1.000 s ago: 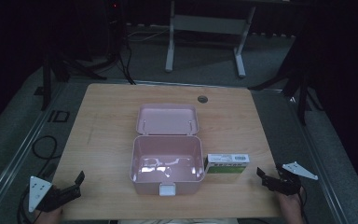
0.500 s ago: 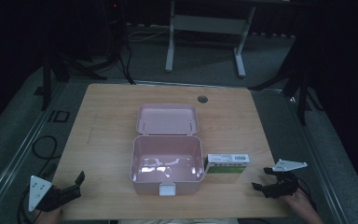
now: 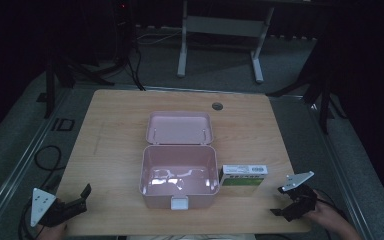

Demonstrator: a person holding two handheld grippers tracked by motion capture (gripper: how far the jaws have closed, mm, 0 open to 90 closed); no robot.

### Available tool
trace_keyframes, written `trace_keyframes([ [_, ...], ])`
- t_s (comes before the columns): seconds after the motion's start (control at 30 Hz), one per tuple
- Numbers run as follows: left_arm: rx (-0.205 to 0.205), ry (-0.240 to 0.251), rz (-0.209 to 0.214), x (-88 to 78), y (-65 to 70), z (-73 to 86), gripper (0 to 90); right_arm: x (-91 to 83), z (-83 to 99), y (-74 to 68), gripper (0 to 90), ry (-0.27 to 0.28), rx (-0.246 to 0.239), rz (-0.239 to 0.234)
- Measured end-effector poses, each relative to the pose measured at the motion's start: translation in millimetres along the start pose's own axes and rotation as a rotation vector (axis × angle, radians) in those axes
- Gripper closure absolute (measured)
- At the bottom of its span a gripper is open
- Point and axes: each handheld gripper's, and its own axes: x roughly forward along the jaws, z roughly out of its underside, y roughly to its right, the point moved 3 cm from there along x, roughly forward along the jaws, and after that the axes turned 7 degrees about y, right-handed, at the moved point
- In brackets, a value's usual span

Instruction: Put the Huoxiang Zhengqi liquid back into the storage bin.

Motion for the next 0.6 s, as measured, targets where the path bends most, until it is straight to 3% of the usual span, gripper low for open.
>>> trace_keyframes([
  [0.27,-0.001,-0.001,0.003,-0.1,0.1,0.1,0.0,2.3,-16.5,-13.0,13.3,-0.125,-0.107,-0.052],
  [0.6,-0.003,-0.003,0.01,-0.2,0.0,0.1,0.0,6.0,-34.2,-25.4,15.8,-0.271,-0.185,-0.115],
])
